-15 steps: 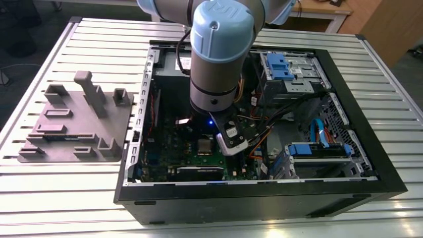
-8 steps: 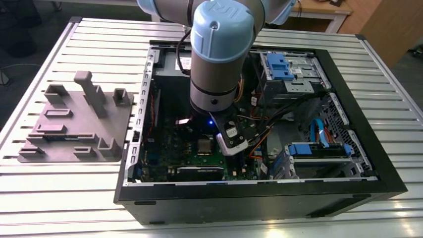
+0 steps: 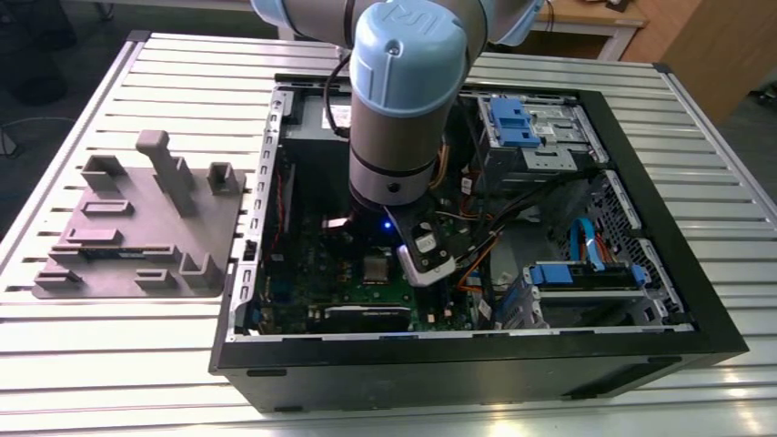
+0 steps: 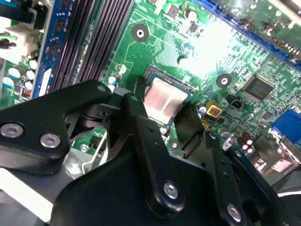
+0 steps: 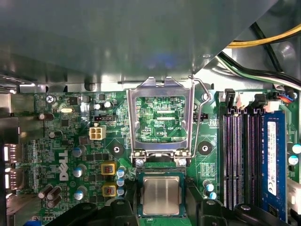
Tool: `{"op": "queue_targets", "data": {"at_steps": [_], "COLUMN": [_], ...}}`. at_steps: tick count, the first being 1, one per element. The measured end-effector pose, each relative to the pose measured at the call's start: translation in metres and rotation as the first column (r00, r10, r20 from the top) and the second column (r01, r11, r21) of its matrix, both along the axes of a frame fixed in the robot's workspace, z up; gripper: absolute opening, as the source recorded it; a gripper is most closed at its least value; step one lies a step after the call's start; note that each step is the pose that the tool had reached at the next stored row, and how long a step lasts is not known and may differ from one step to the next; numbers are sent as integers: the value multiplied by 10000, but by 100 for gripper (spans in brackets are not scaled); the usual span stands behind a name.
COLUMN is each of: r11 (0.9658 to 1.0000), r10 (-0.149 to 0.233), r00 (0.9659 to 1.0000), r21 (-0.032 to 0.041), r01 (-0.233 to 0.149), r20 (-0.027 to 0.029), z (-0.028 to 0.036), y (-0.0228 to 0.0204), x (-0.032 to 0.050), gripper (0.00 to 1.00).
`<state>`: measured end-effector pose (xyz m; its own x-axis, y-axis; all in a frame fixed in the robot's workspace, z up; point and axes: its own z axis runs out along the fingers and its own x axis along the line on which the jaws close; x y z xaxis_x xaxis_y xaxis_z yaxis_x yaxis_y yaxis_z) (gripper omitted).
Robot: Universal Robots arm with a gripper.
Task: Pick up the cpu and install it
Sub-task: 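Place the cpu into insertion slot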
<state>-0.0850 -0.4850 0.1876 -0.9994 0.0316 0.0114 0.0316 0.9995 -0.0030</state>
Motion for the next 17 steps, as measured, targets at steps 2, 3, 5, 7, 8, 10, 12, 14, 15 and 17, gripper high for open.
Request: {"op": "queue_targets", "data": {"at_steps": [2, 3, 5, 7, 8, 10, 12, 14, 15, 17], "r11": [10000, 10000, 10000, 10000, 10000, 10000, 10000, 10000, 10000, 10000], "r10": [1, 0, 0, 0, -1, -2, -1, -2, -1, -1], "r00": [10000, 10000, 10000, 10000, 10000, 10000, 10000, 10000, 10000, 10000], "r21": [-15, -10, -10, -13, -13, -15, -15, -14, -14, -14], "r01": [-1, 0, 0, 0, 1, 2, 1, 2, 1, 1], "r20": [-7, -5, -5, -7, -7, -8, -8, -7, -7, -8], "z": [24, 33, 36, 39, 39, 38, 37, 36, 36, 36], "y": [-2, -1, -1, -1, -1, -2, -2, -1, -2, -2], "x": [0, 0, 0, -1, -1, 0, 6, 7, 7, 7], "gripper": [52, 52, 52, 52, 52, 51, 44, 44, 44, 44]}}
